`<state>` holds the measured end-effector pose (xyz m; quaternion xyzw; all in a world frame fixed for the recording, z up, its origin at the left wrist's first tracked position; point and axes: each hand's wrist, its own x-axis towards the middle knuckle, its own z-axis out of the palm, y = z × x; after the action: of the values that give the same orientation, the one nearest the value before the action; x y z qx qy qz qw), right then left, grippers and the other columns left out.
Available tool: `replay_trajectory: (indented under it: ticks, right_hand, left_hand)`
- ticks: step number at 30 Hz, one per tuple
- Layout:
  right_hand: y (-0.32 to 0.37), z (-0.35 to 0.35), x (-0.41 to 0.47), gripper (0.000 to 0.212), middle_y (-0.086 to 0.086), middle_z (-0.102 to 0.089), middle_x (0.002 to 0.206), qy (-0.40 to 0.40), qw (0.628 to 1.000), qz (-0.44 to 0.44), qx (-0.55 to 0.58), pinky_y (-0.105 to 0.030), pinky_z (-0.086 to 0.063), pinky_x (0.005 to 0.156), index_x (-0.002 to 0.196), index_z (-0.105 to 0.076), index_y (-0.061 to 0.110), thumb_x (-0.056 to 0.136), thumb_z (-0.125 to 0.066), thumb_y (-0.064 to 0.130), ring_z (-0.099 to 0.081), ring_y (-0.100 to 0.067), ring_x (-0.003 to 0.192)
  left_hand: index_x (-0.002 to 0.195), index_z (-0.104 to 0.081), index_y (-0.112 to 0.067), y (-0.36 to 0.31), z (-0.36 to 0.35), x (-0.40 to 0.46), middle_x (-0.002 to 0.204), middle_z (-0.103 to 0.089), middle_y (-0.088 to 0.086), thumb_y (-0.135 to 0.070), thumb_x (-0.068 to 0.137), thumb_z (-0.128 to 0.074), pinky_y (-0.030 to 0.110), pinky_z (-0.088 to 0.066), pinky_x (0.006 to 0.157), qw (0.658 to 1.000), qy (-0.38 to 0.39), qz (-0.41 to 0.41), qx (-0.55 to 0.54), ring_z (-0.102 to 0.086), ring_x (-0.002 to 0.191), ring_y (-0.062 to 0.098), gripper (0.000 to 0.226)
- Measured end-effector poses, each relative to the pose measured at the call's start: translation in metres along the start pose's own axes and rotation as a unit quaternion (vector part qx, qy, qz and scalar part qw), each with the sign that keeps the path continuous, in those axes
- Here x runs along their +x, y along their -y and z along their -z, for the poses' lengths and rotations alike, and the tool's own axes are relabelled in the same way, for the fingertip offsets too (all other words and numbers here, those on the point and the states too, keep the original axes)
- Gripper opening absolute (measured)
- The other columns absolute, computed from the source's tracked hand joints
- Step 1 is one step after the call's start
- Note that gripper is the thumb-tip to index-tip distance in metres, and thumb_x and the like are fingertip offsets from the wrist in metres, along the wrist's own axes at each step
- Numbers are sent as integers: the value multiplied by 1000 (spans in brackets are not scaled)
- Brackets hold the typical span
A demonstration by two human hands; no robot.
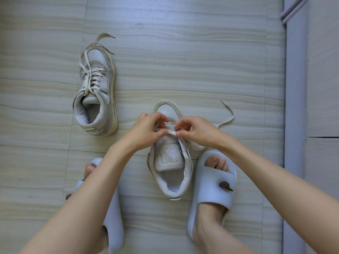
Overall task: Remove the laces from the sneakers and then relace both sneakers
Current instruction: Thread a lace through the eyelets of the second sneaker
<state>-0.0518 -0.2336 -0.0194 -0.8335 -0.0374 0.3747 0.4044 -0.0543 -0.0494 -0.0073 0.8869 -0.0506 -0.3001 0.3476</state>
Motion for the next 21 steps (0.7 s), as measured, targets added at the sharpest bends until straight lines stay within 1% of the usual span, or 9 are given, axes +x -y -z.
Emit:
replay_trajectory:
  ticks: [3, 7, 9, 11, 13, 14, 17, 19, 21]
  right_hand:
    - [-3, -2, -1, 6, 12, -53, 71, -4, 1000, -1, -20, -25, -39, 71, 91, -65, 24, 86, -65, 21, -51, -11, 76]
    - [-1, -5, -1, 18, 11, -53, 76, -9, 998, 35, -42, -22, -38, 71, 99, -64, 19, 84, -68, 29, -49, -9, 76]
    - [-1, -9, -1, 15, 5, -53, 84, -10, 997, 55, -54, -23, -39, 75, 94, -64, 17, 84, -68, 27, -49, -11, 80]
    - [0, -10, -2, 8, 2, -54, 86, -19, 996, 62, -56, -23, -38, 75, 88, -64, 15, 86, -66, 23, -49, -12, 81]
    - [3, -7, -3, 4, 3, -57, 80, -26, 998, 48, -22, -23, -39, 72, 84, -62, 17, 87, -64, 19, -51, -12, 78]
    - [4, -4, -4, 8, 4, -56, 75, -26, 999, 35, 10, -24, -39, 70, 81, -61, 19, 88, -63, 17, -51, -12, 74]
    - [9, 13, -10, 20, 5, -55, 64, -14, 993, 2, 119, -21, -43, 63, 71, -59, 22, 89, -62, 14, -49, -5, 57]
    - [9, 30, -16, 22, 8, -59, 61, -9, 986, -12, 166, -15, -43, 56, 67, -62, 22, 89, -63, 18, -50, -2, 53]
    - [7, 46, -22, 24, 12, -61, 57, -23, 981, -20, 192, -12, -43, 55, 64, -63, 20, 88, -64, 23, -50, -1, 53]
  left_hand:
    - [101, -66, -16, 2, 0, 2, 94, -56, -3, -18, 87, -63, 17, -26, 81, 998, 25, -13, 53, -35, 100, 14, 15]
    - [93, -67, -11, 2, 1, 4, 91, -53, 1, -14, 91, -57, 18, -26, 78, 998, 17, -4, 55, -39, 100, 20, 11]
    - [92, -65, -10, 3, 3, 5, 93, -55, 1, -13, 92, -56, 19, -28, 78, 999, 19, -9, 47, -42, 102, 21, 10]
    - [99, -63, -13, 4, 5, 3, 99, -57, 0, -18, 90, -60, 19, -28, 77, 998, 39, -17, 52, -41, 104, 19, 11]
    - [109, -62, -15, 5, 6, 1, 102, -56, 0, -22, 87, -65, 18, -27, 77, 996, 58, -23, 68, -40, 102, 16, 24]
    - [111, -62, -15, 6, 6, 1, 102, -55, 0, -22, 86, -65, 19, -28, 78, 995, 59, -26, 77, -41, 101, 17, 26]
    - [97, -66, -13, 5, 7, 2, 98, -61, 3, -21, 87, -64, 23, -37, 81, 997, 33, -23, 63, -49, 96, 17, 13]
    - [86, -65, -15, 3, 9, 2, 89, -63, -1, -21, 89, -62, 16, -38, 73, 1000, 23, -11, 12, -53, 86, 10, 7]
    - [81, -62, -17, 1, 11, 1, 80, -61, -5, -22, 90, -61, 12, -37, 68, 998, 29, 6, -49, -52, 74, 5, 10]
